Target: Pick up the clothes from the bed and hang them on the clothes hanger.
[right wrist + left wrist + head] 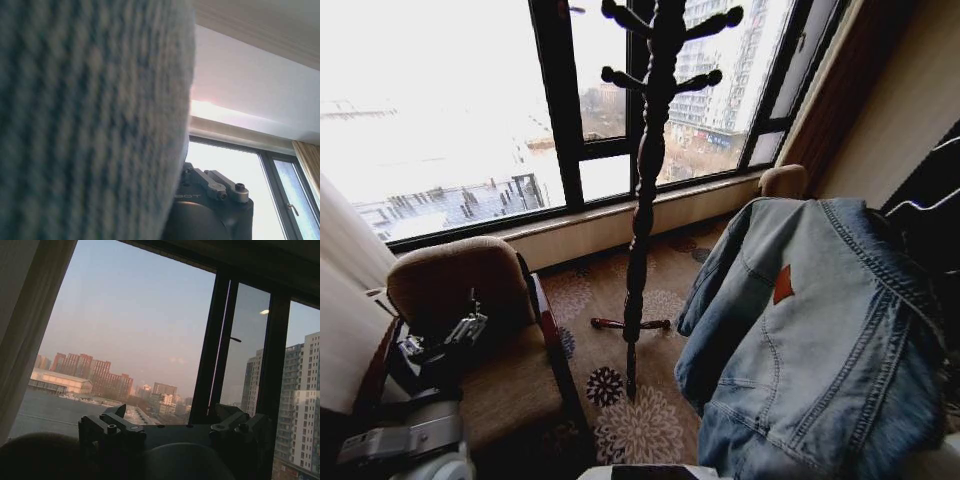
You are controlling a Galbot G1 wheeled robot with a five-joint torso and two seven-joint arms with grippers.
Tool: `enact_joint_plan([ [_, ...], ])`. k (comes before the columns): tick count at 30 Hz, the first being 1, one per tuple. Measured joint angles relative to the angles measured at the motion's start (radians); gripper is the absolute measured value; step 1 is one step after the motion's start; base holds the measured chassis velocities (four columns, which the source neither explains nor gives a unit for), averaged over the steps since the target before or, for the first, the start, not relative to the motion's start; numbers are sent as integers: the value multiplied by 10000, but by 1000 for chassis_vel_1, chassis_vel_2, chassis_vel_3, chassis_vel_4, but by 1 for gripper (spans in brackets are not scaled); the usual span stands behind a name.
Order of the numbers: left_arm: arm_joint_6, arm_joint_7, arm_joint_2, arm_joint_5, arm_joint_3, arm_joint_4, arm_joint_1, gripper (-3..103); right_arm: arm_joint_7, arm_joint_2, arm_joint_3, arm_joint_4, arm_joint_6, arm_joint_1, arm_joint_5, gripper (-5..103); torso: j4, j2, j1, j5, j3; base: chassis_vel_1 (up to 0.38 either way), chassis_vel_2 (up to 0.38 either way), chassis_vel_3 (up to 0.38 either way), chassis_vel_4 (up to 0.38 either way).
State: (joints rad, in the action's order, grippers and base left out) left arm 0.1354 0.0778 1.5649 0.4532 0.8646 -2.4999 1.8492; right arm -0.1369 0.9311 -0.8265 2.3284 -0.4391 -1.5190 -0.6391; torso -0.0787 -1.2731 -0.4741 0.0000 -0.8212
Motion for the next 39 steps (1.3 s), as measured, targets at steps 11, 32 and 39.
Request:
enact_joint_plan([
  [11,6,-4,-56,11,-15,0,-42,100,-23,95,-35,12,-207,-62,34,21,0,-2,-1,0,1,-189,182,179,-188],
  [32,84,-16,-55,0,-51,0,-217,100,-1298,-1348,48,-1481,760,2141,-2231,21,0,0,-6,1,-2,-19,17,19,-18],
  [39,115,-17,-17,0,-24,0,-218,100,-1192,-1924,1747,-2155,789,3657,-2711,21,-1,0,-1,0,-1,0,0,0,0],
])
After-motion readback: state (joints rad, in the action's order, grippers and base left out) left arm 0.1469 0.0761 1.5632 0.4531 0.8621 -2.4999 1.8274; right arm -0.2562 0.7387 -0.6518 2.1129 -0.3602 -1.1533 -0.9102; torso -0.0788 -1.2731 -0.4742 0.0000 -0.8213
